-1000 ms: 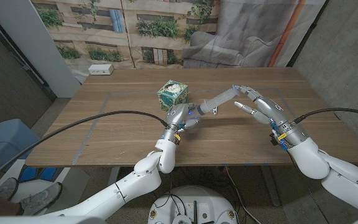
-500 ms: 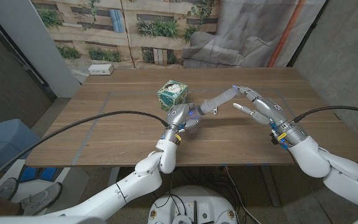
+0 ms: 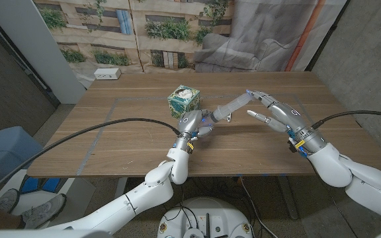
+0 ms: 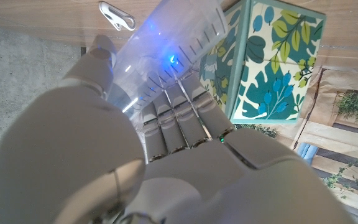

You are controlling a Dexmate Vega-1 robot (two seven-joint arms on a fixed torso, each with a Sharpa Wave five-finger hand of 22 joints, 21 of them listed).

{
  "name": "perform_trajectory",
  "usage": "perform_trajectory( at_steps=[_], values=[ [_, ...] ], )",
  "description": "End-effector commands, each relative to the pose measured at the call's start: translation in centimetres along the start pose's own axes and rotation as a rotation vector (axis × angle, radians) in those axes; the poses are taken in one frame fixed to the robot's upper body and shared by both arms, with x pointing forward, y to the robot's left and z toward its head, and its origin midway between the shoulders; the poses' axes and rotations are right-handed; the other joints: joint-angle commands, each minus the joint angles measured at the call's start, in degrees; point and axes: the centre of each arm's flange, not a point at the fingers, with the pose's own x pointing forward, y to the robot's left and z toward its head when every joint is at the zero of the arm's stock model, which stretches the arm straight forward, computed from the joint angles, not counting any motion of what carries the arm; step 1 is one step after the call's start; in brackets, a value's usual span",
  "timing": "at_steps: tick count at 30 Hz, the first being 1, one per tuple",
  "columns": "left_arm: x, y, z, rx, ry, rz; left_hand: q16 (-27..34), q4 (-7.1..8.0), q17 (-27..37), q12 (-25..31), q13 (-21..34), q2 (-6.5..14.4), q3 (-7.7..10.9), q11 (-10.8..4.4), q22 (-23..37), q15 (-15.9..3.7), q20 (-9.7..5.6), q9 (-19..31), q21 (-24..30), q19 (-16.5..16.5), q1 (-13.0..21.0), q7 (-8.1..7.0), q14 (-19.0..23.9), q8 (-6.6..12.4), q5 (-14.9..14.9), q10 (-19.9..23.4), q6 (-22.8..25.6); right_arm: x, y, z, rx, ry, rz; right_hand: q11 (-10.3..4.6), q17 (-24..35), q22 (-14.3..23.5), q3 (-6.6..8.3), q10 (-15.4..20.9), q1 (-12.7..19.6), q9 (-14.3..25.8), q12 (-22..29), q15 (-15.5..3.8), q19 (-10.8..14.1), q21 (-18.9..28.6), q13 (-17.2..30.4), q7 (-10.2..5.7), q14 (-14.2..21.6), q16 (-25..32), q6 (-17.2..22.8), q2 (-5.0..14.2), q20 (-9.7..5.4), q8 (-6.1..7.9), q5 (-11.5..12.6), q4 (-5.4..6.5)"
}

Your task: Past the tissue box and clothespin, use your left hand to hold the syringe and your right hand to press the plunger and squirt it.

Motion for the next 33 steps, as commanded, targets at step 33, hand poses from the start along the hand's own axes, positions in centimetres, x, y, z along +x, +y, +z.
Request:
perform_trajectory(
  at_steps=[33],
  values=[
    [0.3,0.5,1.3,-0.013,-0.029,0.011,0.2,6.8,0.1,0.1,0.1,10.0,8.42,-2.55,0.2,-5.1,-2.74,0.3,0.2,1.5,-9.2,0.31,0.3,0.38,0.3,2.2,3.1,1.0,1.0,-0.3,0.039,-0.034,0.083,0.54,0.1,0.2,0.53,2.0,-1.4,0.2,0.1,-2.26,0.1,0.0,0.2,0.4,1.0,0.1,1.7,2.44,-1.36,0.08,0.0,1.22]
  ],
)
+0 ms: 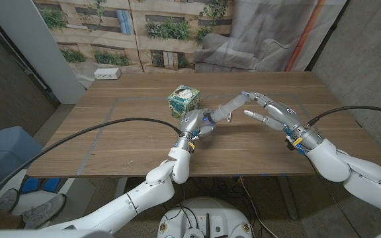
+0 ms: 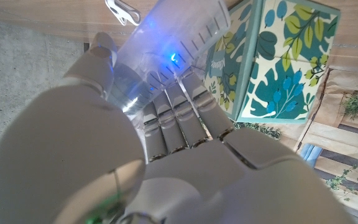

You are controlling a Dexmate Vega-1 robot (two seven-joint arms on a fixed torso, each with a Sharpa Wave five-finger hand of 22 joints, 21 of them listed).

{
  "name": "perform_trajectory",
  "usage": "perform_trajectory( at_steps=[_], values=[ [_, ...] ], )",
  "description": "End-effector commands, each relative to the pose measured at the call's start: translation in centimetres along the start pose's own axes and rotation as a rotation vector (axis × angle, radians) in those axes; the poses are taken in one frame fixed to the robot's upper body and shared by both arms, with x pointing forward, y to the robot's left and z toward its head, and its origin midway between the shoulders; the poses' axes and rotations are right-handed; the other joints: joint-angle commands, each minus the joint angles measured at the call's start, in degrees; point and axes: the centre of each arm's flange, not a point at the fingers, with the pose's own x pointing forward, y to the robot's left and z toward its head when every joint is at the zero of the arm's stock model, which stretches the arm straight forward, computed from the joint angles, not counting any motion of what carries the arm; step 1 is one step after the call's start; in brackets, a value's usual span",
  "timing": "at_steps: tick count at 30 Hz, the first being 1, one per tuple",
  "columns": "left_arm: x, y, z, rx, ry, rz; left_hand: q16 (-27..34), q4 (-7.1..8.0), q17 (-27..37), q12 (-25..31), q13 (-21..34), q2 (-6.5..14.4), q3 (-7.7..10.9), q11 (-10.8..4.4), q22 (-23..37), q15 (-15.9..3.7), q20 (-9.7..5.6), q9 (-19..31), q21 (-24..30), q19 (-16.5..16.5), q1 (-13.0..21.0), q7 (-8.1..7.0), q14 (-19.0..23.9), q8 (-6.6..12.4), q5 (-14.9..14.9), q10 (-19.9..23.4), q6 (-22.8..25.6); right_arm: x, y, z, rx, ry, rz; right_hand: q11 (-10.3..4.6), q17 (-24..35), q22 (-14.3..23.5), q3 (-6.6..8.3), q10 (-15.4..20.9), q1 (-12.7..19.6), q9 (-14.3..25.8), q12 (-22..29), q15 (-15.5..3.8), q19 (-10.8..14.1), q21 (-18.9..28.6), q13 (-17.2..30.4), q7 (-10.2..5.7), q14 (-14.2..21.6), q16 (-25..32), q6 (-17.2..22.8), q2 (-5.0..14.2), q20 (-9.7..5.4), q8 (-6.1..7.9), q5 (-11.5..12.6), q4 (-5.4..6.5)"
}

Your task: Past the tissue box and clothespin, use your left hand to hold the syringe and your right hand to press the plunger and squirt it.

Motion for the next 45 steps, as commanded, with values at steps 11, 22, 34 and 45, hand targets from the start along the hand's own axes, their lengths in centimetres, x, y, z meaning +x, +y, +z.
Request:
perform_trajectory(
  at_steps=[11,22,34,45],
  values=[
    [0.4,1.1,0.7,0.017,-0.024,0.01,0.3,7.09,0.3,0.2,0.1,10.0,8.32,-2.23,0.3,-4.91,-2.72,0.3,0.3,1.5,-9.3,0.38,0.2,0.44,0.3,2.5,3.2,0.4,0.8,0.1,0.019,0.003,0.024,0.35,0.1,0.1,0.1,0.9,-0.2,0.2,0.4,-2.23,0.2,0.1,0.2,0.14,0.6,0.2,0.9,2.84,-1.26,0.31,0.1,0.69],
    [0.5,1.2,0.5,0.014,-0.025,0.011,0.3,7.02,0.3,0.2,0.1,10.0,8.57,-2.22,0.3,-4.88,-2.73,0.3,0.3,1.5,-9.5,0.3,0.2,0.45,0.3,2.5,3.1,1.1,1.3,0.5,0.032,-0.017,0.047,0.31,0.1,0.1,0.13,1.0,-0.3,0.2,0.4,-2.18,0.5,0.2,0.2,0.13,0.6,0.2,1.0,2.83,-1.27,0.24,0.1,0.89],
    [0.5,1.1,0.2,0.009,-0.024,0.005,0.3,6.93,0.3,0.2,0.1,10.0,8.9,-2.24,0.3,-4.95,-2.73,0.3,0.3,1.5,-9.7,0.27,0.2,0.46,0.3,2.5,3.1,1.8,1.8,0.5,0.038,-0.03,0.069,0.23,0.2,0.2,0.19,1.0,-0.4,0.2,0.2,-2.17,0.6,0.1,0.2,0.07,0.6,0.2,1.1,2.8,-1.24,0.13,0.1,1.1],
    [0.4,1.0,0.2,0.005,-0.024,0.0,0.3,6.92,0.3,0.2,0.1,9.9,9.11,-2.37,0.3,-4.89,-2.76,0.3,0.3,1.5,-9.9,0.33,0.2,0.47,0.2,2.5,3.1,2.1,2.3,0.4,0.06,-0.034,0.096,0.06,0.2,0.2,0.22,0.9,-0.5,0.2,0.1,-1.97,0.5,0.1,0.2,0.07,0.5,0.2,1.1,2.72,-1.11,0.03,0.1,1.34]
  ],
)
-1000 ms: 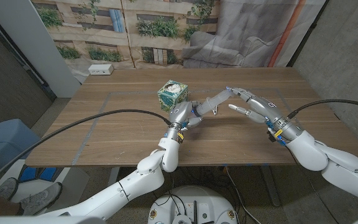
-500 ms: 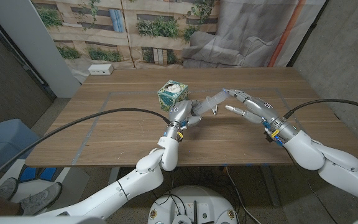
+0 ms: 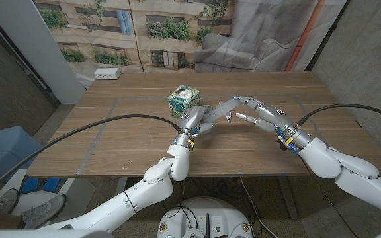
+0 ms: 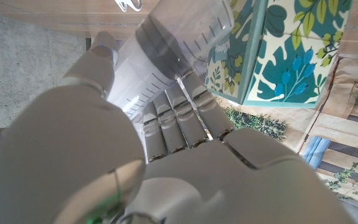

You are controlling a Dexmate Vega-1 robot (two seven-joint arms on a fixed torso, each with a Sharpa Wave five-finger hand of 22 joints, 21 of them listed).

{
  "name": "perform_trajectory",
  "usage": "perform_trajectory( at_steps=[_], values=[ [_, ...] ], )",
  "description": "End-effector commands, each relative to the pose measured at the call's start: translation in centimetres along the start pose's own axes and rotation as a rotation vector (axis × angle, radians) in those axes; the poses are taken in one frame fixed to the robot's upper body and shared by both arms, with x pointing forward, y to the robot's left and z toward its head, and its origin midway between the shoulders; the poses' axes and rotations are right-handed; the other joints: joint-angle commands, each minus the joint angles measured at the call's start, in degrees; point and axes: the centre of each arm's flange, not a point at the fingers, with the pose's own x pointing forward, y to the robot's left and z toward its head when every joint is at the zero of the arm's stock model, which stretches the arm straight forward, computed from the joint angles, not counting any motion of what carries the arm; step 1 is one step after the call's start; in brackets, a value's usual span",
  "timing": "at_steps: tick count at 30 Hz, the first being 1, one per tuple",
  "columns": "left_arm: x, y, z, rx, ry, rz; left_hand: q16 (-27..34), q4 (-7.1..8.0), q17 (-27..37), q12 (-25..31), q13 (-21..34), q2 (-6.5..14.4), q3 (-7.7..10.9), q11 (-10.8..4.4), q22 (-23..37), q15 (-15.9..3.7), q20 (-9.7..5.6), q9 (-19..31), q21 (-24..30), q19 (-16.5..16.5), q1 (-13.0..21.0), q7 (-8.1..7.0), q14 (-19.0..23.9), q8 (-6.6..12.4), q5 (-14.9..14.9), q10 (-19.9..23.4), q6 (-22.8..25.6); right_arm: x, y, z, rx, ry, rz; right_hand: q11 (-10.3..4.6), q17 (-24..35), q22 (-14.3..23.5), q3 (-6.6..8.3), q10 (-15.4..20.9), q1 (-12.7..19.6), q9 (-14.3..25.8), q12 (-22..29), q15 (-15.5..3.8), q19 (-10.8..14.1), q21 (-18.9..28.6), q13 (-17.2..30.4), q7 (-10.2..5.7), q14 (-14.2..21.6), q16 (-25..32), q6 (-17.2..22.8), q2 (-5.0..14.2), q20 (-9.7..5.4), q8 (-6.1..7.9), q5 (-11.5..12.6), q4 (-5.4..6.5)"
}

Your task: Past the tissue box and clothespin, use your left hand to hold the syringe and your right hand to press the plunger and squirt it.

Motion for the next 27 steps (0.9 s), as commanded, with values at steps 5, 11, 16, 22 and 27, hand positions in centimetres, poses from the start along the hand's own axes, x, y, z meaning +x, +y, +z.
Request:
perform_trajectory(
  at_steps=[5,11,16,22,27],
  values=[
    [-0.09,-0.29,-0.1,-0.004,0.004,-0.007,0.5,7.82,0.3,0.2,0.1,10.0,8.3,-2.35,0.3,-5.04,-2.76,0.3,0.2,1.5,-10.0,0.27,0.4,0.47,0.2,2.5,3.1,0.46,0.6,-0.29,0.034,-0.001,0.03,-0.16,0.2,0.2,0.01,0.3,-0.6,0.2,0.2,-1.95,0.5,0.1,0.3,-0.02,0.1,0.2,0.4,2.68,-1.04,0.21,0.1,0.41],
    [-0.05,-0.33,-0.03,-0.004,0.002,-0.008,0.4,7.76,0.3,0.2,0.1,10.0,8.43,-2.45,0.3,-5.05,-2.74,0.3,0.2,1.5,-10.1,0.32,0.3,0.48,0.2,2.4,3.2,0.52,0.68,-0.35,0.038,-0.005,0.037,-0.16,0.2,0.1,0.03,0.3,-0.6,0.2,0.2,-1.9,0.7,0.2,0.3,-0.1,0.1,0.2,0.3,2.61,-0.82,0.16,0.1,0.48],
    [0.04,-0.39,0.04,-0.005,-0.002,-0.008,0.5,7.75,0.3,0.2,0.1,10.0,8.56,-2.43,0.3,-5.01,-2.75,0.3,0.2,1.5,-10.2,0.25,0.4,0.49,0.2,2.5,3.2,0.68,0.79,-0.37,0.039,-0.008,0.045,-0.09,0.2,0.2,0.05,0.4,-0.6,0.3,0.2,-1.88,0.7,0.1,0.3,-0.13,0.1,0.2,0.4,2.58,-0.85,0.16,0.2,0.58],
    [0.2,-0.41,0.0,-0.005,-0.004,-0.008,0.4,7.72,0.3,0.2,0.1,9.9,8.7,-2.41,0.3,-5.02,-2.74,0.3,0.2,1.5,-10.3,0.22,0.4,0.47,0.2,2.6,3.1,0.94,0.97,-0.34,0.044,-0.008,0.056,-0.1,0.2,0.2,0.06,0.4,-0.6,0.3,0.1,-1.87,0.7,0.1,0.3,-0.1,0.1,0.2,0.4,2.56,-0.82,0.13,0.2,0.67],
    [0.24,-0.45,0.01,-0.008,-0.003,-0.009,0.4,7.7,0.3,0.2,0.1,9.9,8.81,-2.38,0.3,-5.04,-2.73,0.3,0.2,1.5,-10.4,0.24,0.4,0.5,0.2,2.6,3.2,1.12,1.1,-0.31,0.047,-0.008,0.061,-0.15,0.2,0.2,0.07,0.4,-0.7,0.3,0.1,-1.82,0.7,0.1,0.3,-0.16,0.1,0.2,0.4,2.54,-0.74,0.1,0.2,0.82]
  ],
)
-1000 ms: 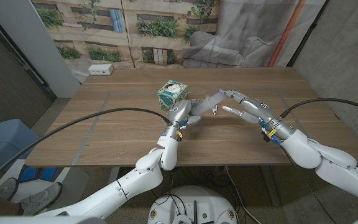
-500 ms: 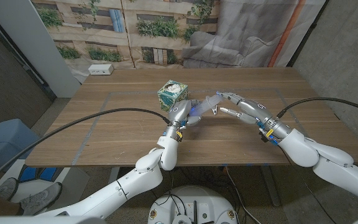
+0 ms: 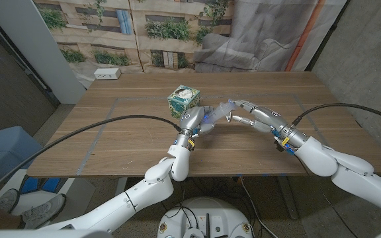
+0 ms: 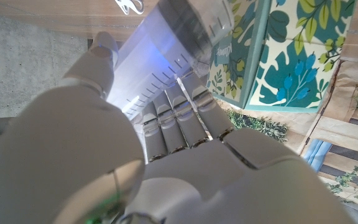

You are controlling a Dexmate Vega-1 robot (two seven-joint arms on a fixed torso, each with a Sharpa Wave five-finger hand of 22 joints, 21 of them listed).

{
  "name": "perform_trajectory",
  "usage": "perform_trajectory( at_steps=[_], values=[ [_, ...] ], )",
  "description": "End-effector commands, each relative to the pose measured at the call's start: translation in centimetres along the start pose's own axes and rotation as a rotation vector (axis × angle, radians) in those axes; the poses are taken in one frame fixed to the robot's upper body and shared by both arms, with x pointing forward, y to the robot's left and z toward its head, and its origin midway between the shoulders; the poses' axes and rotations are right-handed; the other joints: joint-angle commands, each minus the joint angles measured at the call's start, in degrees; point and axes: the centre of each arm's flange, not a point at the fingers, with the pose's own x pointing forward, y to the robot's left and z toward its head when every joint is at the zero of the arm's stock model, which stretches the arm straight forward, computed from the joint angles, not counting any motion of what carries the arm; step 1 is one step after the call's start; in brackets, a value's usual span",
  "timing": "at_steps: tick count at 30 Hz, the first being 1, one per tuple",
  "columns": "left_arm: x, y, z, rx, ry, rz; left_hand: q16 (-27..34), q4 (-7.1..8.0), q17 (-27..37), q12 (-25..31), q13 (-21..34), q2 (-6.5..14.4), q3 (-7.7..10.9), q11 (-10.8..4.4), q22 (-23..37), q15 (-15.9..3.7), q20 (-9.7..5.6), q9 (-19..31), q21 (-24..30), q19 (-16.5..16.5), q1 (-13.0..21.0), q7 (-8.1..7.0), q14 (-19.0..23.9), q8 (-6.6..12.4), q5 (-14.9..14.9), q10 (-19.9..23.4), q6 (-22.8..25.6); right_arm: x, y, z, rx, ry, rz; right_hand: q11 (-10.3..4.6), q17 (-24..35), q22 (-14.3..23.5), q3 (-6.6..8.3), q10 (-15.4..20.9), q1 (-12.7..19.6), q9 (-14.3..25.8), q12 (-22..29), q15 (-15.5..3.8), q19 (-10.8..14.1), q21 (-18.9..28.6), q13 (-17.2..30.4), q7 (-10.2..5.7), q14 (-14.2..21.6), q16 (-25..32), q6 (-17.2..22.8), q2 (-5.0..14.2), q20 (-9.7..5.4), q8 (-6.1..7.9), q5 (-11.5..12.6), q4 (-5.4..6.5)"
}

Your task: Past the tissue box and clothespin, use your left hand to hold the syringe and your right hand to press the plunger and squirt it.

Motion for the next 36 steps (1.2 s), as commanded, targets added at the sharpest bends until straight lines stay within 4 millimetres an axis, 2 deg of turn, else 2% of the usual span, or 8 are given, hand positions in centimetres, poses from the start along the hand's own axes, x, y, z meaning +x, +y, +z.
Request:
perform_trajectory(
  at_steps=[1,26,36],
  values=[
    [0.2,-0.1,0.0,-0.005,0.0,-0.002,0.5,7.95,0.3,0.2,0.1,10.5,8.59,-2.23,0.3,-5.06,-2.71,0.2,0.2,1.5,-9.9,0.24,0.4,0.39,0.3,2.3,3.2,0.4,0.3,0.0,0.009,-0.001,0.017,-0.11,0.1,0.2,-0.02,0.4,-0.7,0.3,0.2,-1.79,0.5,0.1,0.3,-0.13,0.1,0.2,0.4,2.54,-0.94,0.09,0.2,0.46],
    [0.0,-0.1,0.1,-0.009,-0.011,0.003,0.5,7.88,0.3,0.2,0.1,10.5,9.13,-2.25,0.3,-5.06,-2.72,0.2,0.2,1.5,-10.3,0.27,0.4,0.39,0.3,2.3,3.2,1.3,0.8,0.5,0.027,-0.026,0.043,0.15,0.3,0.2,-0.15,0.4,-1.2,0.3,0.1,-1.83,0.5,0.1,0.3,-0.06,0.1,0.3,0.6,2.57,-0.83,0.02,0.3,1.44],
    [-0.2,0.3,-0.1,0.003,-0.006,0.004,0.5,7.83,0.3,0.2,0.1,10.4,9.33,-2.24,0.3,-5.07,-2.68,0.2,0.2,1.5,-10.4,0.32,0.4,0.41,0.3,2.3,3.2,0.9,-0.3,0.4,0.027,-0.02,-0.023,0.16,0.3,0.2,-0.1,0.6,-1.2,0.3,0.2,-1.83,1.0,0.2,0.3,-0.18,0.5,0.5,0.9,2.63,-0.74,0.09,0.3,1.78]
  ],
)
